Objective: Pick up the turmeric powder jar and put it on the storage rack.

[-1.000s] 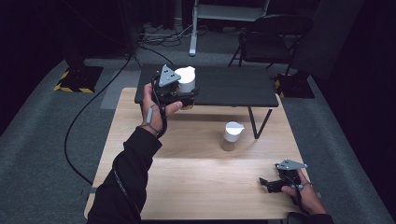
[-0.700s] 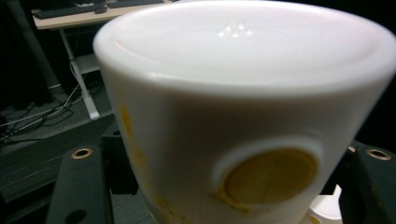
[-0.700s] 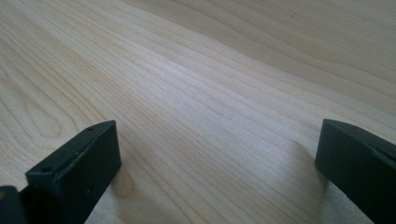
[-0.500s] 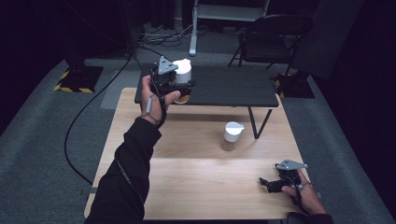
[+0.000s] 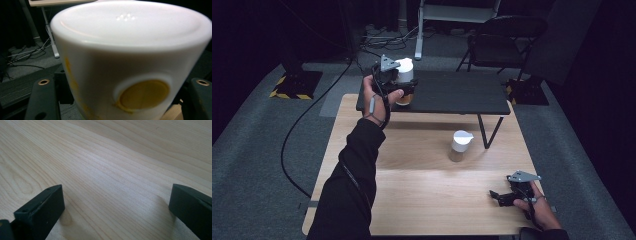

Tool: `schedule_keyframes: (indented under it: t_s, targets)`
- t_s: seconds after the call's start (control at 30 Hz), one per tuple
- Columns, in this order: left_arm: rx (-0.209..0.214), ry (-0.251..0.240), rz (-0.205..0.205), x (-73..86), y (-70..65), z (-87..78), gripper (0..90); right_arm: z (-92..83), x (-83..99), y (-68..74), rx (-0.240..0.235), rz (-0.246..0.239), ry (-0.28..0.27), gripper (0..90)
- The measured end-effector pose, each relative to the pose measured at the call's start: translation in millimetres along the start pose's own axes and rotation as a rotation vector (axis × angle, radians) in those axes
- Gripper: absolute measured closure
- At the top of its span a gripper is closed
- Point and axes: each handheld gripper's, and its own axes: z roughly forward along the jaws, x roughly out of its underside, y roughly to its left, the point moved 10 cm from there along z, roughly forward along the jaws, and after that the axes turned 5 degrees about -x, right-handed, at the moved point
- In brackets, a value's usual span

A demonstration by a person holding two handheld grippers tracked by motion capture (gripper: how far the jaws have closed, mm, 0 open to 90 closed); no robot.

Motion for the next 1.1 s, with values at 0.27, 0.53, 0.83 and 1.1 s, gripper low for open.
schedule_keyframes:
  t_s: [0.27, 0.53, 0.83, 1.1]
  targets:
    - [-0.018, 0.017, -0.002, -0.7, 2.9, 7.6, 30.4, 0.0, 0.0, -0.2, -0.002, -0.001, 0.001, 0.0]
    - [-0.008, 0.027, -0.024, 4.5, 6.6, 12.3, 30.4, -0.1, 0.0, -0.3, -0.002, -0.001, 0.001, 0.0]
    - [-0.008, 0.029, -0.016, 8.0, 4.0, 14.4, 30.4, -0.1, 0.0, -0.3, -0.002, -0.001, 0.001, 0.0]
    - [0.002, 0.02, -0.012, 13.6, 3.3, 15.8, 30.4, -0.1, 0.0, -0.4, -0.002, -0.002, 0.0, 0.0]
